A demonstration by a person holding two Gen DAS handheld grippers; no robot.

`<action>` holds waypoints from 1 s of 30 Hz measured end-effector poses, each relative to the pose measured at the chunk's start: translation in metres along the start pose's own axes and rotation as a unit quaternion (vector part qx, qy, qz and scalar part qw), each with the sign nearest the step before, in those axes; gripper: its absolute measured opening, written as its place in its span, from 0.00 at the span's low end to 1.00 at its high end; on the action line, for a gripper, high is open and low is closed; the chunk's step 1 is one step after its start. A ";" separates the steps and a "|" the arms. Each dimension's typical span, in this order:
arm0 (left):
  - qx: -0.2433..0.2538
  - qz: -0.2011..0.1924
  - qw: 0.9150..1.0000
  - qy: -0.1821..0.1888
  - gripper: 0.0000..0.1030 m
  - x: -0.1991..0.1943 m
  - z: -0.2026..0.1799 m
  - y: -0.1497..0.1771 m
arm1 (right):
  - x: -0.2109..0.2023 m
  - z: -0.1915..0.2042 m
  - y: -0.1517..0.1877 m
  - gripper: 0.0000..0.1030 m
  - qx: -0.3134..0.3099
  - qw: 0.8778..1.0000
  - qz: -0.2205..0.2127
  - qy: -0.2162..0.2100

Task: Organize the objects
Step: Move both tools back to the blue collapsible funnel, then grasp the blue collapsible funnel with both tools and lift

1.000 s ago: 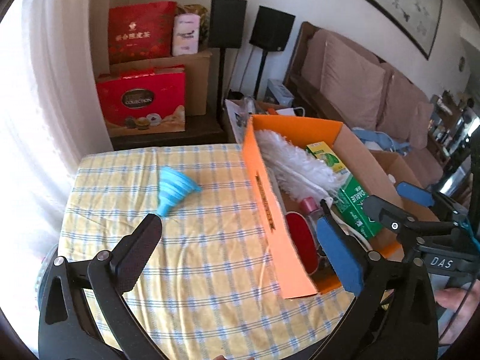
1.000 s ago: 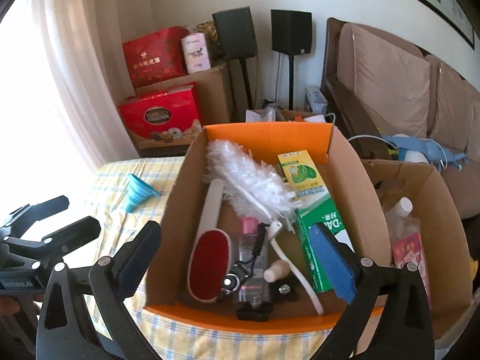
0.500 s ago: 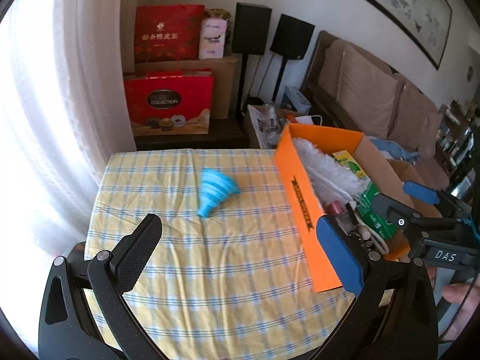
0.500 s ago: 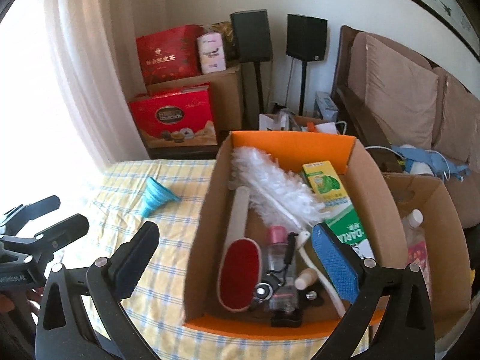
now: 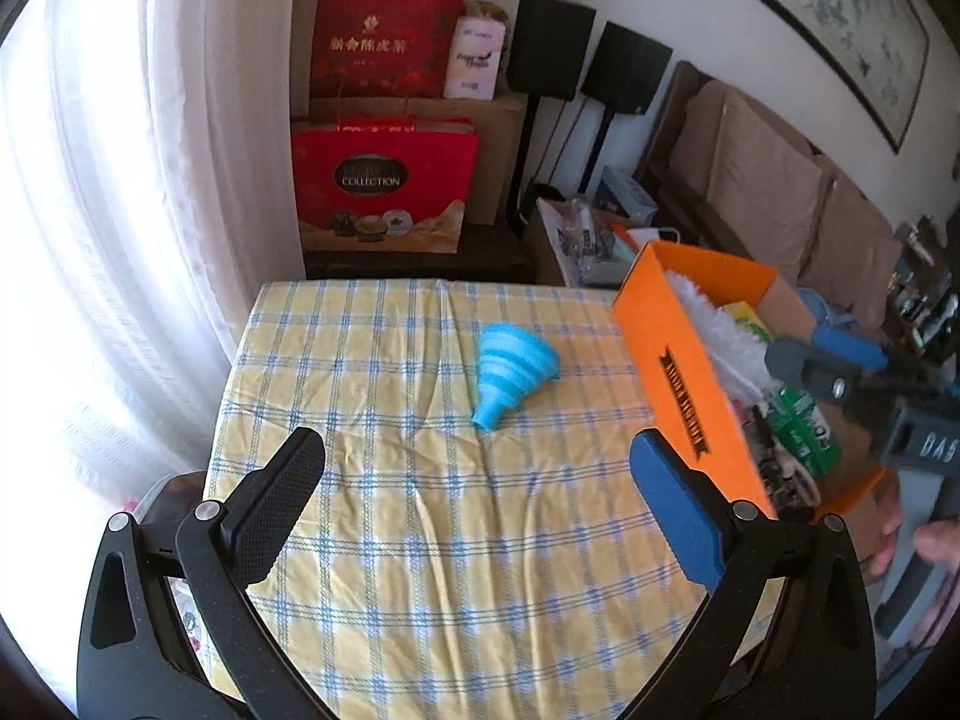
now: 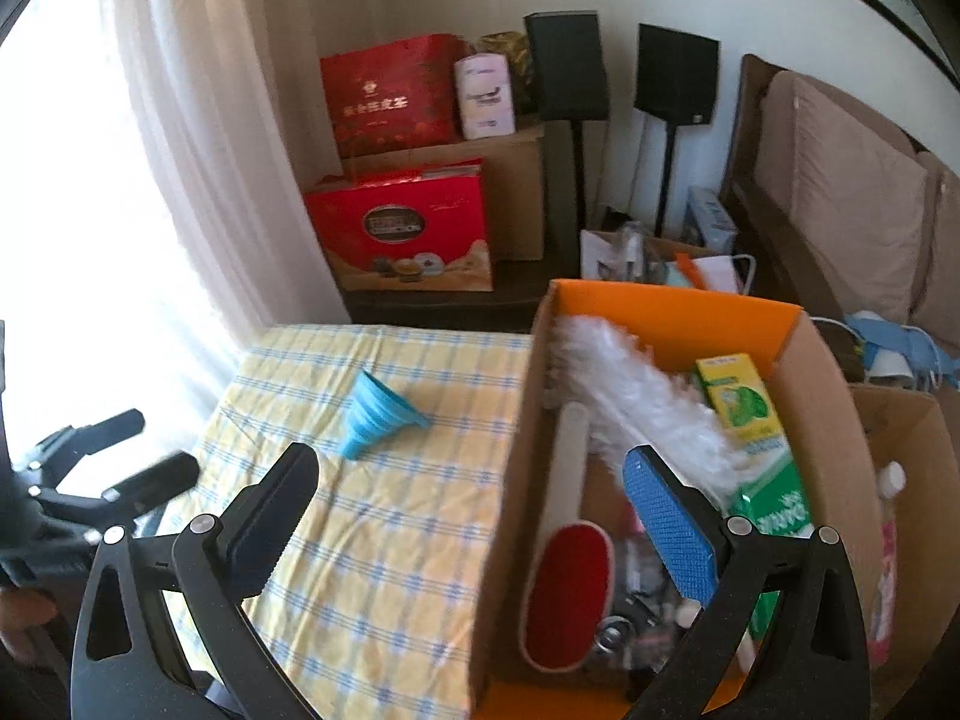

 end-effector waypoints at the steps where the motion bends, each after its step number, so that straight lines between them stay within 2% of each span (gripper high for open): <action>1: 0.002 0.002 1.000 0.000 0.93 0.004 0.002 0.001 | 0.004 0.002 -0.002 1.00 -0.002 1.000 0.002 -0.002; 9: 0.004 0.009 1.000 0.013 0.93 0.040 0.012 0.010 | 0.043 0.024 -0.021 0.98 -0.026 0.999 0.014 -0.038; 14: 0.015 0.018 0.999 0.027 0.92 0.069 0.008 0.015 | 0.075 0.039 -0.026 0.82 -0.045 0.996 0.043 -0.059; 16: 0.031 0.022 0.999 0.030 0.91 0.080 0.002 0.017 | 0.088 0.043 -0.028 0.74 -0.046 0.995 0.058 -0.068; 19: 0.055 0.026 0.998 0.033 0.90 0.094 -0.008 0.016 | 0.105 0.049 -0.030 0.68 -0.050 0.993 0.077 -0.078; 23: 0.054 0.033 0.997 0.050 0.82 0.111 -0.011 0.012 | 0.128 0.058 -0.029 0.64 -0.075 0.989 0.101 -0.076; 27: 0.058 0.034 0.996 0.060 0.81 0.124 -0.012 0.006 | 0.146 0.059 -0.024 0.51 -0.082 0.986 0.123 -0.077; 30: 0.051 0.041 0.995 0.070 0.70 0.134 -0.010 0.003 | 0.160 0.060 -0.019 0.47 -0.086 0.983 0.139 -0.080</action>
Point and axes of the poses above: each gripper's, at about its wrist camera, not at the fingertips, and x roughly the way its jaws point, z to its left, y to its underside, the point moved 3 cm from there along x, roughly the way its jaws point, and after that the axes turned 2 degrees about -z, right-handed, at the moved point
